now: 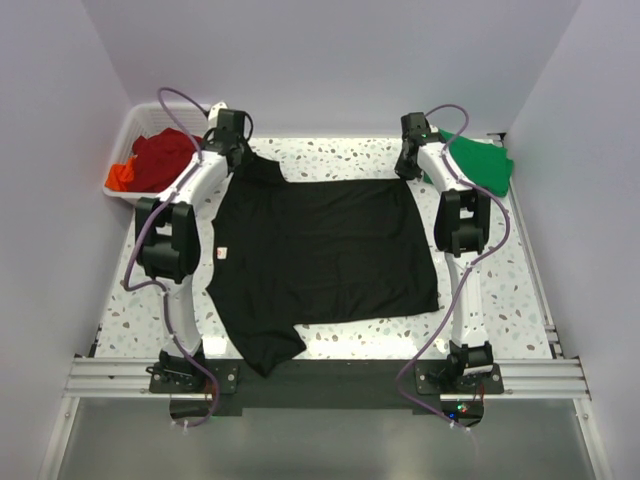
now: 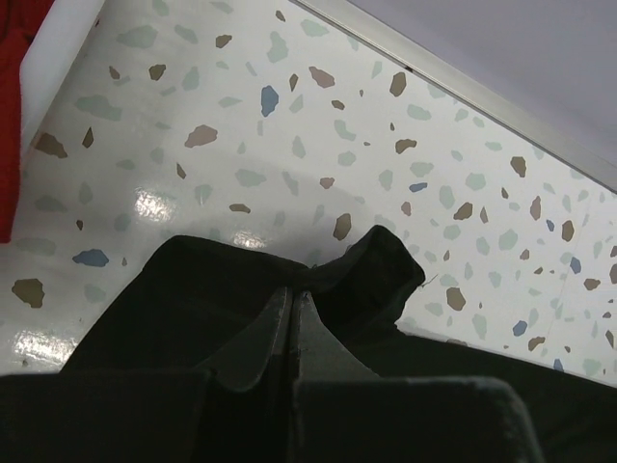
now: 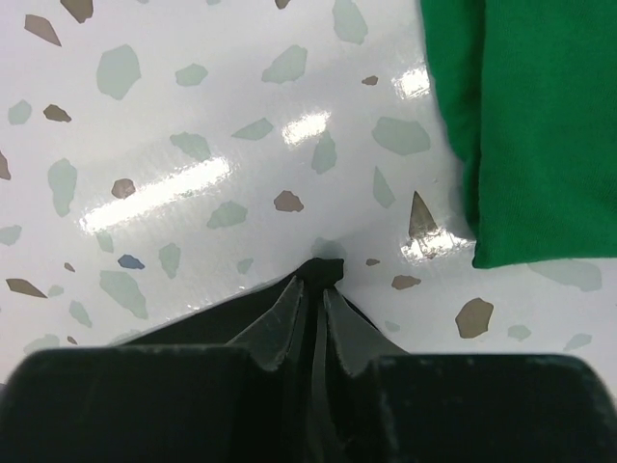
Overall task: Fold and stack the t-shirts
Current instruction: Fold the tshirt
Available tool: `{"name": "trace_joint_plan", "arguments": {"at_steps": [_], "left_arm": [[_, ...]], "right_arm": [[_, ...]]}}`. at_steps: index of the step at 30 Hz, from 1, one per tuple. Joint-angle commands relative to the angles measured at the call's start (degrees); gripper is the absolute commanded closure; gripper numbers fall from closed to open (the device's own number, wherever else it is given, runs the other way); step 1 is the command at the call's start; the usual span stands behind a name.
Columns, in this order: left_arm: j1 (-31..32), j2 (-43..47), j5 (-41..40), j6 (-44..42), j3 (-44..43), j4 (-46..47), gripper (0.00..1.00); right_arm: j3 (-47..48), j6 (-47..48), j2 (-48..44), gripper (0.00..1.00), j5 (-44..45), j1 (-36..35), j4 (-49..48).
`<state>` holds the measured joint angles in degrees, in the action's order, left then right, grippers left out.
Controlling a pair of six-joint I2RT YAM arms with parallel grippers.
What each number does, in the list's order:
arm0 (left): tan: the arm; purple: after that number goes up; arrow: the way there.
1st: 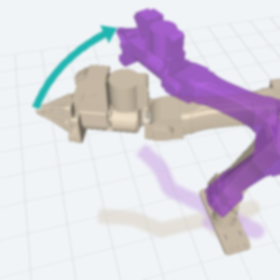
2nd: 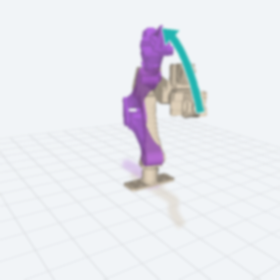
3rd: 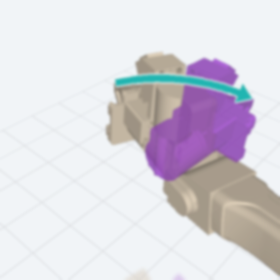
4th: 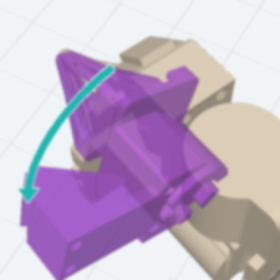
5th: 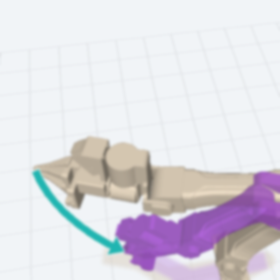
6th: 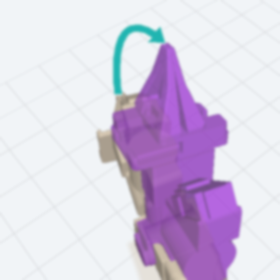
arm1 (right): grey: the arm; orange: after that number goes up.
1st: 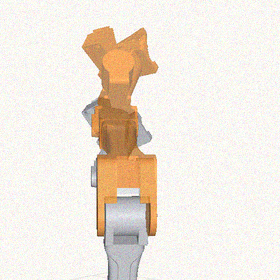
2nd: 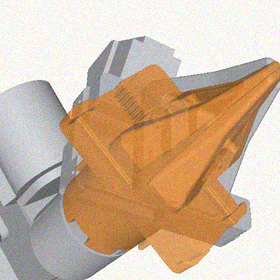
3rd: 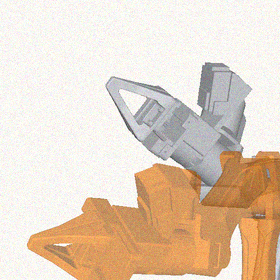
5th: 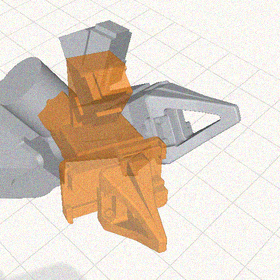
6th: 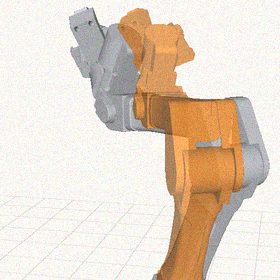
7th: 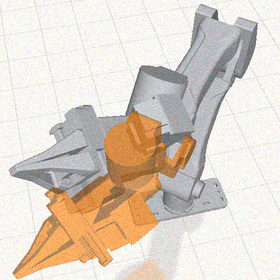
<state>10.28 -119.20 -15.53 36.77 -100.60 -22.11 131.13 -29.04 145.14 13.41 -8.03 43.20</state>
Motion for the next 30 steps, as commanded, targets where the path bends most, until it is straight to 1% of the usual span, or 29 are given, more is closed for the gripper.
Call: {"name": "trace_joint_plan", "arguments": {"at_steps": [1,4,5,6,7,8,11,12,17,20,21,22,24,25,27,28,30], "left_arm": [[0.18,4.06,-1.34,-1.36,-0.21,0.40,1.00],[0.18,4.67,-2.05,-1.35,-0.21,0.31,1.00],[0.18,4.85,-2.14,-1.35,-0.21,0.31,1.00],[0.18,5.37,-2.57,-1.35,-0.21,0.31,1.00],[0.18,5.55,-2.75,-1.35,-0.30,0.40,1.00],[0.18,5.73,-2.84,-1.44,-0.21,0.40,1.00],[0.09,6.17,-2.93,-1.62,-0.30,0.31,1.00],[0.09,6.34,-2.75,-1.53,-0.30,0.31,1.00],[0.00,6.43,-1.96,-1.35,-0.21,-0.04,1.00],[0.00,6.43,-2.05,-1.27,-0.21,-0.30,1.00],[0.00,6.35,-2.14,-1.35,-0.21,-0.30,1.00],[0.00,6.43,-2.05,-1.35,-0.21,-0.48,1.00],[0.00,6.52,-2.22,-1.36,-0.30,-0.57,1.00],[0.00,6.52,-2.22,-1.44,-0.30,-0.57,1.00],[0.00,6.52,-2.22,-1.44,-0.30,-0.57,1.00],[0.00,6.52,-2.22,-1.53,-0.21,-0.65,1.00],[0.00,6.61,-2.14,-1.44,-0.13,-0.83,1.00]], "right_arm": [[0.62,0.82,-1.17,0.93,1.70,-0.05,-0.66],[0.53,1.70,-2.23,0.93,2.41,-0.05,-0.49],[0.44,2.40,-2.40,0.88,2.50,-0.05,-0.57],[0.53,2.75,-2.84,0.79,2.67,-0.05,-0.66],[0.53,3.02,-3.11,0.69,2.76,0.03,-0.57],[0.27,3.54,-3.28,0.56,3.02,0.03,-0.75],[0.35,4.42,-3.37,0.41,3.73,0.03,-1.01],[0.44,4.69,-3.29,0.40,3.73,0.03,-1.10],[1.58,5.39,-1.44,0.40,3.55,0.03,-2.15],[2.99,5.75,-0.04,0.43,3.73,-0.05,-2.33],[3.08,5.83,0.05,0.46,3.47,0.03,-2.59],[3.08,6.09,0.23,0.53,3.38,0.03,-3.20],[3.34,6.45,0.75,0.58,2.77,0.03,-3.82],[3.60,6.45,0.93,0.64,2.76,0.03,-3.74],[3.52,6.45,1.46,0.68,2.41,0.12,-3.82],[3.43,6.28,1.46,0.74,2.15,0.12,-4.00],[2.91,6.19,1.55,0.80,1.97,0.12,-4.18]]}}
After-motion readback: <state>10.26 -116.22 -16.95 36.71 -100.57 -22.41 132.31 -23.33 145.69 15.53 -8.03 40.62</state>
